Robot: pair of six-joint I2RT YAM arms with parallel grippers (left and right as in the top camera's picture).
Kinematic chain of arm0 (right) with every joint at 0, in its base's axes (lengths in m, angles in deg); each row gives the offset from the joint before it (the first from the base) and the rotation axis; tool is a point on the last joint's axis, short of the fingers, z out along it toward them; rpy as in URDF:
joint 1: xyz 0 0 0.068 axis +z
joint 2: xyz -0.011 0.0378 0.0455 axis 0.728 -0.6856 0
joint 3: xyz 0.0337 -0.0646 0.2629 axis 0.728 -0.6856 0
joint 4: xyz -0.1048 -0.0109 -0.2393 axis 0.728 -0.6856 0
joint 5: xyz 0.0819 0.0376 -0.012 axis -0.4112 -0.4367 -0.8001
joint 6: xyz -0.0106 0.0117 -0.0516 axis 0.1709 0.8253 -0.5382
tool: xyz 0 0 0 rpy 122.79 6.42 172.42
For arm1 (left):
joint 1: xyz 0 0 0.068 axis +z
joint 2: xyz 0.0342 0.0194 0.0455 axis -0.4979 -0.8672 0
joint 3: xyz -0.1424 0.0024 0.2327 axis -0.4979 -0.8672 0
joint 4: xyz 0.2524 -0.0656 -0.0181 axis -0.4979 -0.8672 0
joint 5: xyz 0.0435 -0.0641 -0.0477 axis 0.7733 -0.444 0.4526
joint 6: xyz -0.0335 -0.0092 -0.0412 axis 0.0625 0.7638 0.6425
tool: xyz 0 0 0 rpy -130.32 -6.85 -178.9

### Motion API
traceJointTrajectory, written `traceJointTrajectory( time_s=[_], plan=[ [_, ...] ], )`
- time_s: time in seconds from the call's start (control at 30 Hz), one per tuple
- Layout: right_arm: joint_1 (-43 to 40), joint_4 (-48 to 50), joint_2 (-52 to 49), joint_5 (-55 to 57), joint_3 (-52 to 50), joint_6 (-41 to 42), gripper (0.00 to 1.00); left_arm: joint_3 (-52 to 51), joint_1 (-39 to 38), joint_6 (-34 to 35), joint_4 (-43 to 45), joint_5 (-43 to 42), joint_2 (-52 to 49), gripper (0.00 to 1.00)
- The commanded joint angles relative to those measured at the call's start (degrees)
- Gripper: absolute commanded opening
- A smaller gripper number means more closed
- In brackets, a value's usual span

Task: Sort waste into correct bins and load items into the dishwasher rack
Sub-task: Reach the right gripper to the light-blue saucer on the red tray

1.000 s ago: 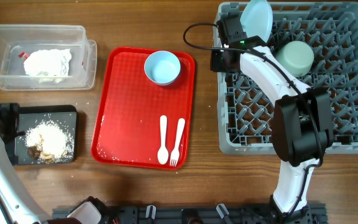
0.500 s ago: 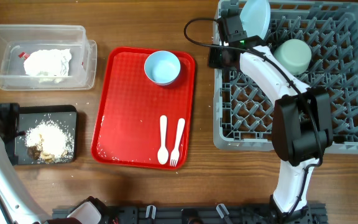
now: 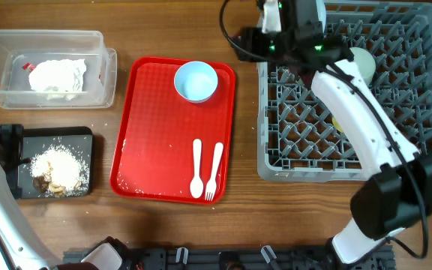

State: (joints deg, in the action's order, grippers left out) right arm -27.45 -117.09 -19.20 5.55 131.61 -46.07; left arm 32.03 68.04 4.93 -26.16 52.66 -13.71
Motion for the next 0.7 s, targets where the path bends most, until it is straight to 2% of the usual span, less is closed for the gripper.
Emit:
traceJointTrajectory(
  time_s=[0.0,0.1,0.17,0.27,0.37,0.47,0.67],
  plan=[
    [4.92,1.42,-0.50,-6.60,0.59,-3.50,0.60,-0.24,0.31,0.09,0.00,0.76,-0.22,1.00],
    [11.32,2.67,-2.36,3.28,0.59,-6.45,0.67,-0.24,0.31,0.09,0.00,0.76,-0.22,1.00],
    [14.62,3.37,-4.04,10.03,0.59,-6.51,0.68,-0.24,0.31,0.09,0.00,0.76,-0.22,1.00],
    [19.12,5.70,-8.35,12.50,0.59,-10.97,0.76,-0.24,0.31,0.09,0.00,0.76,-0.22,1.00],
    [21.88,7.04,-12.66,14.93,0.59,-15.65,0.76,-0.24,0.31,0.09,0.00,0.76,-0.22,1.00],
    [24.68,8.17,-17.57,22.88,0.59,-19.80,0.76,-0.24,0.31,0.09,0.00,0.76,-0.22,1.00],
    [25.51,8.59,-21.55,30.95,0.59,-22.34,0.75,-0.24,0.31,0.09,0.00,0.76,-0.22,1.00]
  ],
)
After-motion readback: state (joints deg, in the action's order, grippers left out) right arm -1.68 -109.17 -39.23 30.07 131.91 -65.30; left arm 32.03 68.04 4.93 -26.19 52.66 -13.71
